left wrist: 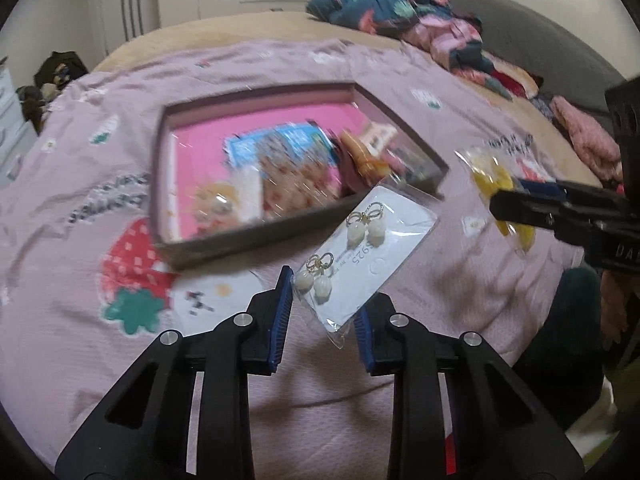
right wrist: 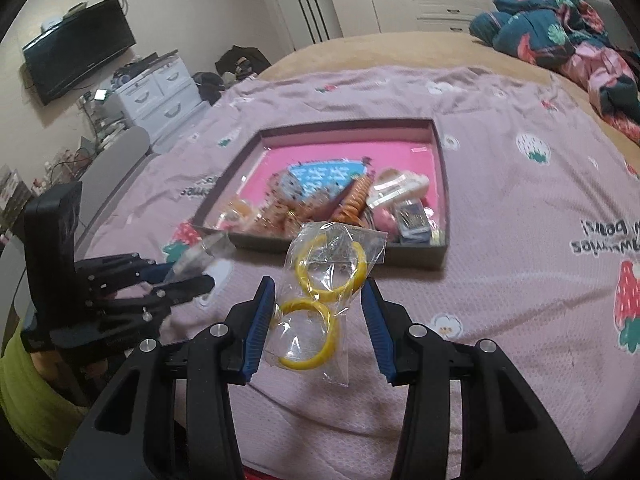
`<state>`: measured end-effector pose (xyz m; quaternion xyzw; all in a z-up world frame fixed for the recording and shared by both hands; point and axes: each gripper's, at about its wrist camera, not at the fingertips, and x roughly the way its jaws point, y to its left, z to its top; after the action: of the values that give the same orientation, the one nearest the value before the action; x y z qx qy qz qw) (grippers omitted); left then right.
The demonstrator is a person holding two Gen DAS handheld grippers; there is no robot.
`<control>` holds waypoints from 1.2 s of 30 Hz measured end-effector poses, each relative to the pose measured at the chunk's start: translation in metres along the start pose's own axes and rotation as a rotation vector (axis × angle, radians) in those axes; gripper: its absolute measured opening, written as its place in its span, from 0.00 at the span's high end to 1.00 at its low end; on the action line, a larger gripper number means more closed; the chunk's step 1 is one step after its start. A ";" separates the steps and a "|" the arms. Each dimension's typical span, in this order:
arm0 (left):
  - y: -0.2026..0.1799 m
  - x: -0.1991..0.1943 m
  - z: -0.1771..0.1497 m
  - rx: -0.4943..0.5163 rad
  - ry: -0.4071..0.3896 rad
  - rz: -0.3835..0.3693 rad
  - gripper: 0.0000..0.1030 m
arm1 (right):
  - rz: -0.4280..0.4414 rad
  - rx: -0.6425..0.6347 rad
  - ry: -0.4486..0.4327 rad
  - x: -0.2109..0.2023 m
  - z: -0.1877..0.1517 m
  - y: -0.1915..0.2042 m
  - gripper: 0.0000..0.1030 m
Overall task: Organize jewelry
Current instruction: 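Carry the earring card and yellow ties bag into the tray and open both grippers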
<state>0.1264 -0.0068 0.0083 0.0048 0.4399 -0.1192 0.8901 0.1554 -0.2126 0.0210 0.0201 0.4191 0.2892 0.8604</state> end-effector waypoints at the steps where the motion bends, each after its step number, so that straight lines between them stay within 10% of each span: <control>1: 0.003 -0.004 0.003 -0.007 -0.010 0.008 0.80 | 0.002 -0.008 -0.005 -0.001 0.003 0.002 0.58; 22: 0.051 -0.004 0.070 -0.122 -0.103 0.101 0.80 | -0.038 -0.033 -0.106 0.010 0.074 0.000 0.58; 36: 0.053 0.060 0.074 -0.157 0.002 0.099 0.80 | -0.113 0.072 -0.012 0.072 0.072 -0.056 0.58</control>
<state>0.2309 0.0240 0.0020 -0.0431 0.4479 -0.0401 0.8921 0.2697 -0.2070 0.0009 0.0290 0.4246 0.2247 0.8766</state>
